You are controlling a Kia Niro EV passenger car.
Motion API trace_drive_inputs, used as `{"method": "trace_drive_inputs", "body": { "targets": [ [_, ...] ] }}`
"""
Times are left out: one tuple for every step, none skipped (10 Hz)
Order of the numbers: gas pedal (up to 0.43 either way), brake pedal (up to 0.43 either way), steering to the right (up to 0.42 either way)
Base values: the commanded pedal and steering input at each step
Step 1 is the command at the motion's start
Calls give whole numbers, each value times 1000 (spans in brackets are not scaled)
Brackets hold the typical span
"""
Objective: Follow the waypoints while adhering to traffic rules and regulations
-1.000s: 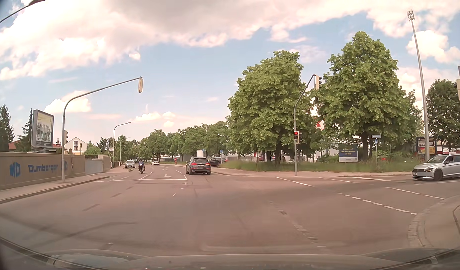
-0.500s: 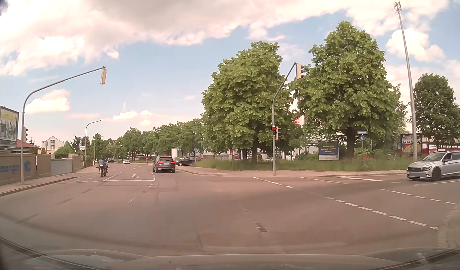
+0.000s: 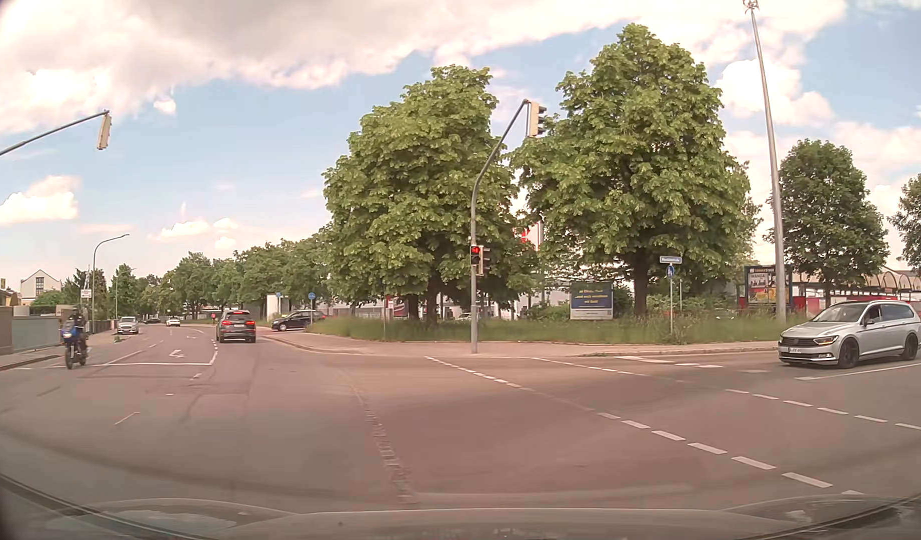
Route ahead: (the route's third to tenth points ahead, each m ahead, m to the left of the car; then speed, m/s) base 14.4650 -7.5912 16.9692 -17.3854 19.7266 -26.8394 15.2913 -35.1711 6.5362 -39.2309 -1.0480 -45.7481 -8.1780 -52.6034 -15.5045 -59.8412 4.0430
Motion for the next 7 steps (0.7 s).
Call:
{"method": "trace_drive_inputs", "body": {
  "targets": [
    [0, 18, 302],
    [0, 18, 306],
    [0, 18, 318],
    [0, 18, 339],
    [0, 18, 354],
    [0, 18, 369],
    [0, 24, 379]
  ]
}}
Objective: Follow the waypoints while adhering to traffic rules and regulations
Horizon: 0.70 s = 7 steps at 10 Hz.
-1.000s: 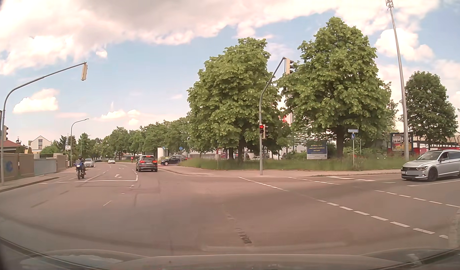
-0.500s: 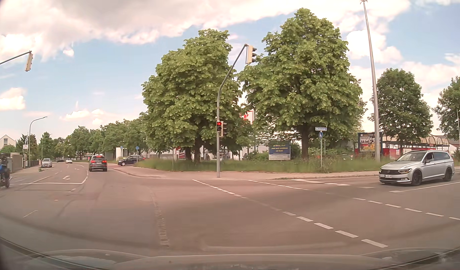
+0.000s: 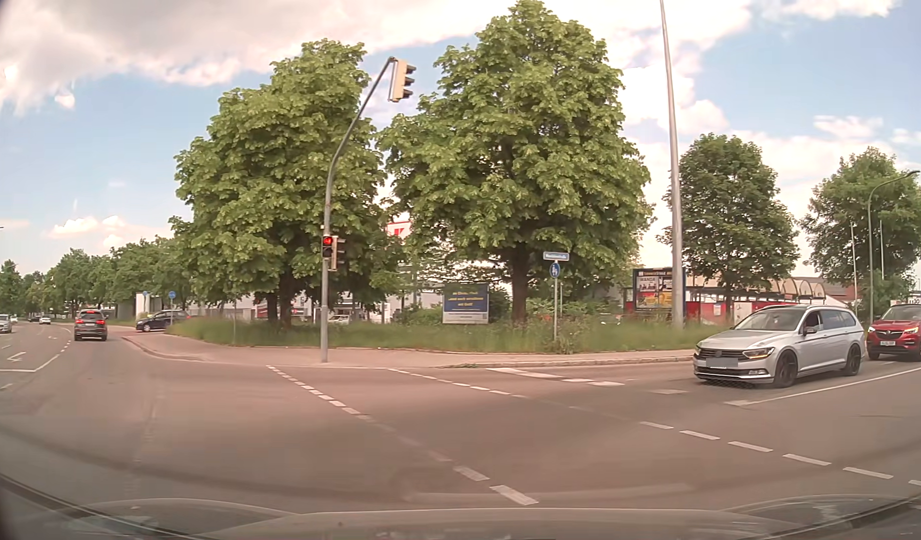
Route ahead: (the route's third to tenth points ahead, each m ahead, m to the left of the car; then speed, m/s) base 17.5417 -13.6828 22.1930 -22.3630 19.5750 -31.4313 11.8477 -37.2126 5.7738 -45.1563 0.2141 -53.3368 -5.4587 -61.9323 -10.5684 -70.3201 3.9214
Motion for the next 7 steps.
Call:
{"method": "trace_drive_inputs", "body": {
  "targets": [
    [8, 18, 389],
    [8, 18, 401],
    [8, 24, 414],
    [28, 18, 419],
    [39, 18, 423],
    [47, 18, 425],
    [47, 18, 425]
  ]
}}
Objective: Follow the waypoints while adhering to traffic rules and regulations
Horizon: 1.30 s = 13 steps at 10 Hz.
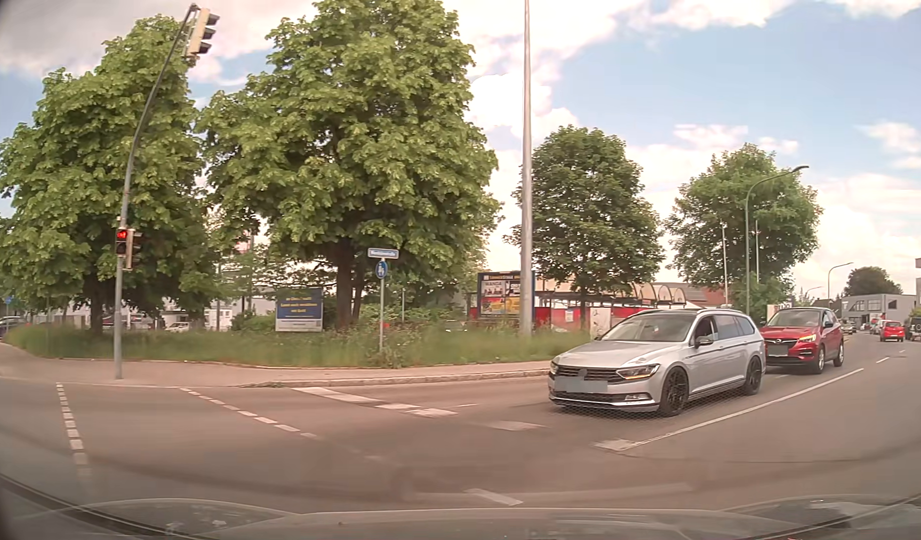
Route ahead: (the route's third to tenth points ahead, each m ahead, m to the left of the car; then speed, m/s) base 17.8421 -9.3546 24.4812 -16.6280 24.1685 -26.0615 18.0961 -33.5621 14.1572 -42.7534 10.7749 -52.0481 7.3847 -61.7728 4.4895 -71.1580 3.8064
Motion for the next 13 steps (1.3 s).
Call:
{"method": "trace_drive_inputs", "body": {
  "targets": [
    [47, 18, 424],
    [47, 18, 425],
    [39, 18, 428],
    [39, 18, 439],
    [39, 18, 450],
    [28, 18, 450],
    [28, 18, 448],
    [28, 18, 449],
    [20, 18, 451],
    [20, 18, 450],
    [20, 18, 446],
    [20, 18, 443],
    [20, 18, 435]
  ]
}}
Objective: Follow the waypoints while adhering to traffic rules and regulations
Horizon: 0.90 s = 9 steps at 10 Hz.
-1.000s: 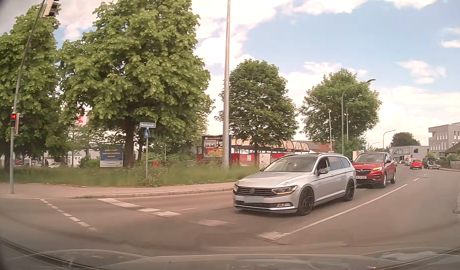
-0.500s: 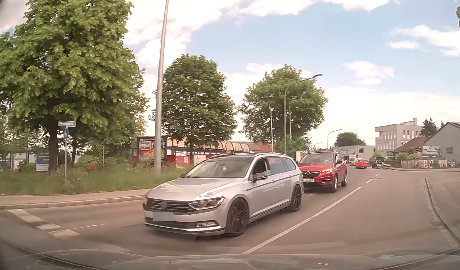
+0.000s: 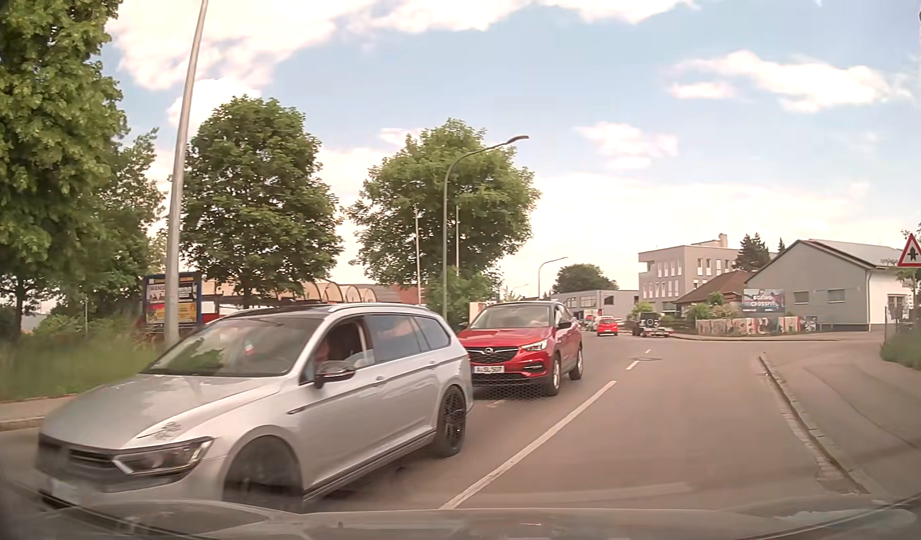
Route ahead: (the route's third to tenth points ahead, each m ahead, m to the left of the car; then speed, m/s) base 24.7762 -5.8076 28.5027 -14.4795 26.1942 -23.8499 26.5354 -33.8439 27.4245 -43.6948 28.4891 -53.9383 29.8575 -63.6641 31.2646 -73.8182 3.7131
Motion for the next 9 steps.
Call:
{"method": "trace_drive_inputs", "body": {
  "targets": [
    [20, 18, 415],
    [28, 18, 394],
    [39, 18, 371],
    [39, 18, 326],
    [39, 18, 288],
    [59, 18, 252],
    [67, 18, 222],
    [67, 18, 193],
    [67, 18, 152]
  ]
}}
